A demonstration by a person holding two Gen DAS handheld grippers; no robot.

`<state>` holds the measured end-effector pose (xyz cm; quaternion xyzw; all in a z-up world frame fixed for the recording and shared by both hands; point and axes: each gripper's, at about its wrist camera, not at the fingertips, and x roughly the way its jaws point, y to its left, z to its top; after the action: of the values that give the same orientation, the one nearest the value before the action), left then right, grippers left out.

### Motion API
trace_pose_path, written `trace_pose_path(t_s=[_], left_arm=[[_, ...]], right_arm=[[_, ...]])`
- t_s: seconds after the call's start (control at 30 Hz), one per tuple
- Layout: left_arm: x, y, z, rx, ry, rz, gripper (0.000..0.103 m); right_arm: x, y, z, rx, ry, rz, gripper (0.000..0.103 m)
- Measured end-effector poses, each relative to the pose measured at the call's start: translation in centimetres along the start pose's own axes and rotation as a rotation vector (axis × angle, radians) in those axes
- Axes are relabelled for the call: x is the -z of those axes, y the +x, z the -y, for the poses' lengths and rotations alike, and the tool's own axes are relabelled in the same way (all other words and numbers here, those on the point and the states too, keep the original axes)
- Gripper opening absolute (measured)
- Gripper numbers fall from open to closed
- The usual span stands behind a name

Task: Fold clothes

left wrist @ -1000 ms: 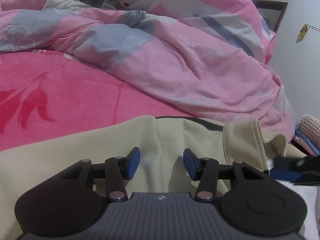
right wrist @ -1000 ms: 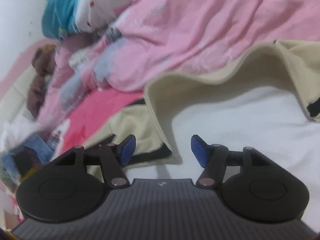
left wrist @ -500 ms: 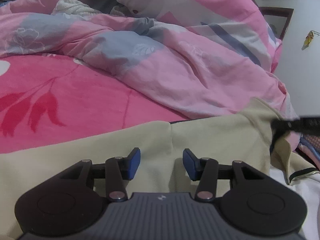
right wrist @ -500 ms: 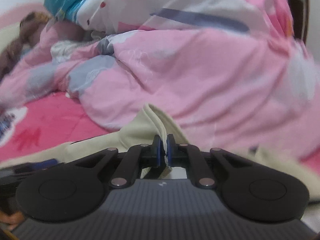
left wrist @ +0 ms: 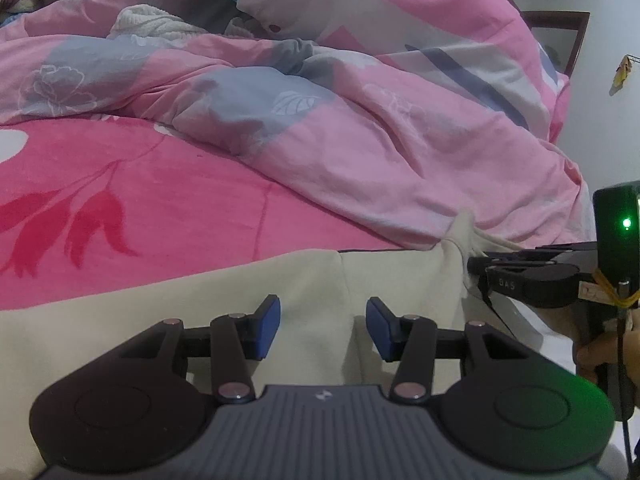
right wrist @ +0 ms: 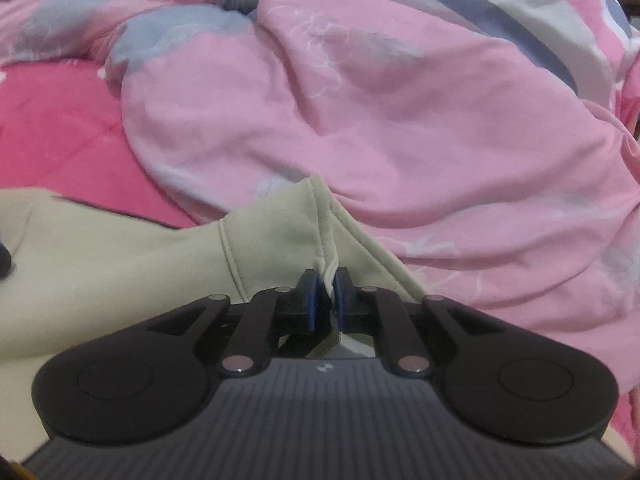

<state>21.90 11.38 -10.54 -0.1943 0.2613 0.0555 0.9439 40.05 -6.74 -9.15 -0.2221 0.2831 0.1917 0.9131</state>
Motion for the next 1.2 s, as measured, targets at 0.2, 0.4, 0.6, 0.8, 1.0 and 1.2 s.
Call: trace_pose_path(t_s=[0.2,0.4,0.6,0.8,1.0,1.2], left_arm=[[0.0,0.0,0.1,0.0,0.003,-0.002,0.05],[-0.1,-0.5,0.1,0.013,-0.001,0.021,0.05],[-0.2,-3.8,3.2,0.069,0.159,0.136,0.051],[2.4,-2.1,9.8,0.136,0.464,-0.067,0.051],[3.6,0.1,11.1,0.115,0.523,-0.138,0.05],[3.2,-0.6,11.2,0.144,0.525,-0.117,0.049]], right_arm=[[0.9,-4.3,7.7,-0.148,0.446,0.025,0.025],[6.3,-9.7,10.5,-0.368,0.697,-0.092,0.033],[10.5,-12.5,7.6,-0.464,0.738,-0.222,0.033],[11.5,-12.4,5.8,-0.448,0.701,-0.265,0.033],[11.6,-12.9,3.3,-0.43,0.579,-0.238,0.029],[11.0,-15.3,2.0,-0.343,0.48,-0.153,0.006]])
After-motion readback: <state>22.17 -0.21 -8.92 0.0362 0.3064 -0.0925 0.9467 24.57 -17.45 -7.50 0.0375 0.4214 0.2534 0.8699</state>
